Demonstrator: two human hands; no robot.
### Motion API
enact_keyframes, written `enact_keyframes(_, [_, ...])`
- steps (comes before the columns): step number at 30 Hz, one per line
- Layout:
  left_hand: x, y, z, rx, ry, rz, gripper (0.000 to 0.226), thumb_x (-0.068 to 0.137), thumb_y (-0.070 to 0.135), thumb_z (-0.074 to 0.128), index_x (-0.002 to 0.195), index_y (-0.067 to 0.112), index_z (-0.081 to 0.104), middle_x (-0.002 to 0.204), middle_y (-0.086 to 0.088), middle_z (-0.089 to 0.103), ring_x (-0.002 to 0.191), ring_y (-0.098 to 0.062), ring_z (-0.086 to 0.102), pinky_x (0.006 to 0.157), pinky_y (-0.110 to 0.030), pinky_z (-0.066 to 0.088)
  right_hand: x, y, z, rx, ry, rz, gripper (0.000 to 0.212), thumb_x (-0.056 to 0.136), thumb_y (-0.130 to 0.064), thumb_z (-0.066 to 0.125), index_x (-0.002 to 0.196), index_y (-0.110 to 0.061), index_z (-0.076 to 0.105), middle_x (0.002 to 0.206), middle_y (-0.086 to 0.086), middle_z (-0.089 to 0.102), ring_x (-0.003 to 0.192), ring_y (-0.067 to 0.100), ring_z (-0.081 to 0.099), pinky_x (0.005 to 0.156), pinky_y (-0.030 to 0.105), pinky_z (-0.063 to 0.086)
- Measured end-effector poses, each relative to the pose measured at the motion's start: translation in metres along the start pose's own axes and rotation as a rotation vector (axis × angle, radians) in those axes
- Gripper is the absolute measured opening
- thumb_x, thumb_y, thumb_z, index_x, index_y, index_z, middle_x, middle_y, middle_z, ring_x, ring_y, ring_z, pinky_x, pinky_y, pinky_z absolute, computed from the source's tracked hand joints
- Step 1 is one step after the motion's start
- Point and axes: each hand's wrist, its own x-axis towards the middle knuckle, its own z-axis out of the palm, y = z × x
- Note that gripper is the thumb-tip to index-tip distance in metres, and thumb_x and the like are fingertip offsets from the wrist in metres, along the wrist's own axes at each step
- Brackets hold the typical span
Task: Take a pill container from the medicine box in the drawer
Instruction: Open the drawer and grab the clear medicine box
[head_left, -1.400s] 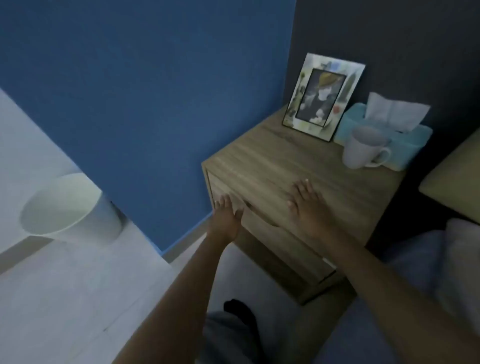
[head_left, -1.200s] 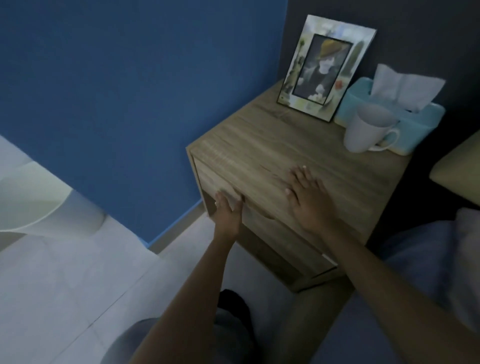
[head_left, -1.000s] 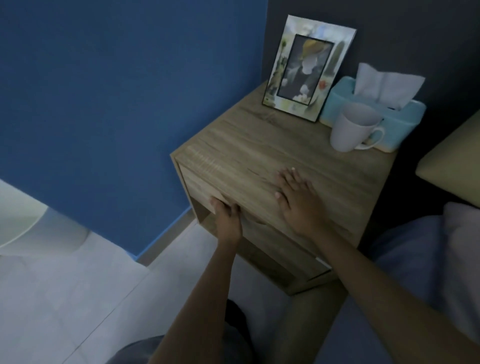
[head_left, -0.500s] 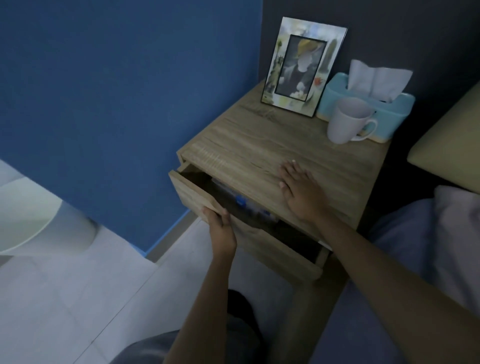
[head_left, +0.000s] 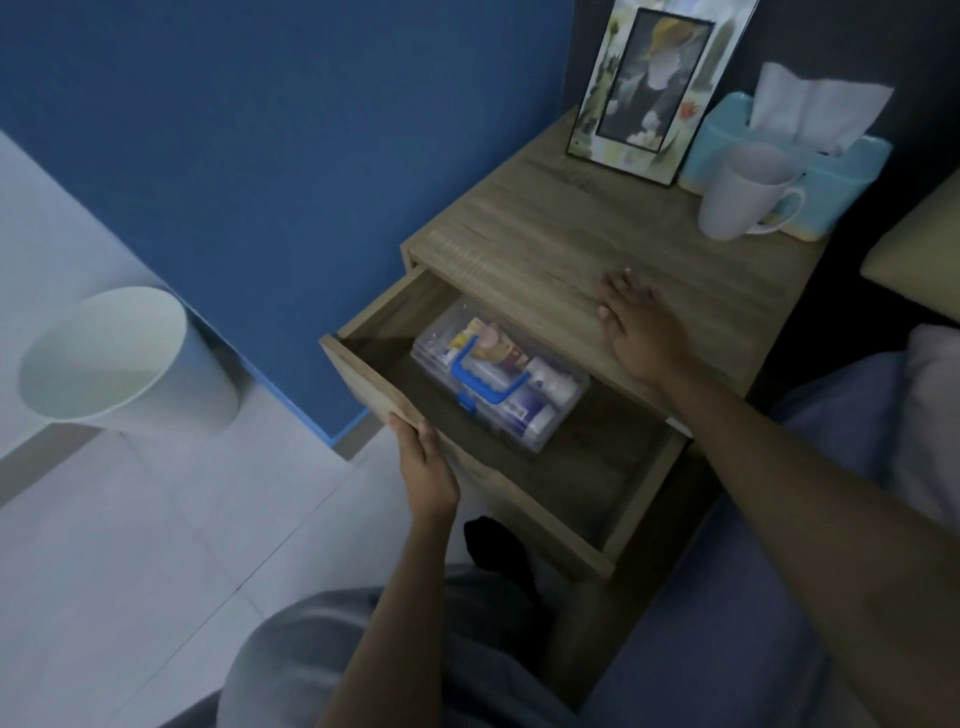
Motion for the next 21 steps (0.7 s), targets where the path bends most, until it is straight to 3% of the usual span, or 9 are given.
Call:
enact_keyframes(4, [-0.007,-0.001,-0.014,-0.049,0.022,-0.023,0.058,0.101,0.039,0.029,0.153,0.023,0.01,0.159,0.0,0.024,0.144,-0.023,0.026,0.111,-0.031,0.022,0.0,0.002,0.002,0.006,-0.011,0.007,0.048,0.102,-0.024,0.024,0.148,-0.01,0.029,0.158,0.009,0.028,0.148,0.025,0.018,0.117,0.041,0.014])
enact_keyframes(7, [-0.009,0.014,-0.017,-0.107,0.158,-0.026,0.058,0.101,0.036,0.035,0.153,0.022,0.013,0.159,0.001,0.023,0.145,-0.019,0.024,0.111,-0.029,0.02,-0.009,-0.009,-0.007,0.078,0.042,0.062,0.049,0.103,-0.027,0.025,0.146,-0.005,0.032,0.156,0.014,0.03,0.147,0.026,0.02,0.118,0.041,0.016])
enact_keyframes(9, [-0.003,0.037,-0.02,-0.078,0.3,0.134,0.057,0.098,0.04,0.039,0.151,0.022,0.024,0.157,0.003,0.03,0.141,-0.01,0.028,0.114,-0.029,0.025,-0.031,-0.031,-0.013,0.234,0.232,0.123,0.051,0.102,-0.033,0.028,0.144,-0.004,0.036,0.153,0.016,0.034,0.145,0.025,0.025,0.118,0.039,0.021])
enact_keyframes(11, [0.014,0.063,-0.019,0.034,0.343,0.367,0.05,0.097,0.04,0.039,0.142,0.018,0.04,0.143,0.0,0.047,0.13,-0.008,0.042,0.108,-0.024,0.036,-0.066,-0.065,-0.011,0.471,0.395,0.189,0.052,0.1,-0.042,0.027,0.143,-0.015,0.038,0.152,0.006,0.038,0.143,0.013,0.03,0.114,0.028,0.028])
enact_keyframes(14, [0.048,0.092,-0.011,0.312,0.196,0.555,0.042,0.098,0.041,0.033,0.115,0.01,0.057,0.109,-0.003,0.059,0.107,-0.015,0.054,0.094,-0.034,0.045,-0.118,-0.123,0.007,0.836,0.407,0.297,0.045,0.096,-0.049,0.029,0.139,-0.038,0.035,0.144,-0.023,0.038,0.131,-0.017,0.034,0.098,-0.001,0.032])
enact_keyframes(15, [0.06,0.098,-0.006,0.423,0.108,0.566,0.044,0.098,0.043,0.031,0.11,0.01,0.058,0.105,-0.003,0.058,0.105,-0.017,0.054,0.092,-0.037,0.046,-0.128,-0.137,0.016,0.934,0.399,0.335,0.041,0.097,-0.045,0.032,0.137,-0.04,0.038,0.139,-0.026,0.042,0.124,-0.022,0.038,0.091,-0.005,0.034])
enact_keyframes(18, [0.092,0.098,0.007,0.735,-0.109,0.504,0.051,0.097,0.051,0.027,0.118,0.014,0.056,0.117,-0.008,0.059,0.112,-0.021,0.054,0.093,-0.038,0.046,-0.135,-0.159,0.04,1.091,0.416,0.477,0.032,0.099,-0.029,0.041,0.128,-0.041,0.046,0.118,-0.023,0.056,0.105,-0.015,0.056,0.076,0.007,0.05])
enact_keyframes(21, [0.116,0.091,0.018,0.793,-0.202,0.3,0.056,0.095,0.056,0.026,0.12,0.015,0.054,0.114,-0.011,0.062,0.102,-0.023,0.061,0.089,-0.043,0.051,-0.116,-0.156,0.053,1.264,0.424,0.745,0.05,0.096,-0.03,0.047,0.145,-0.026,0.033,0.131,-0.005,0.053,0.108,0.001,0.058,0.078,0.019,0.049])
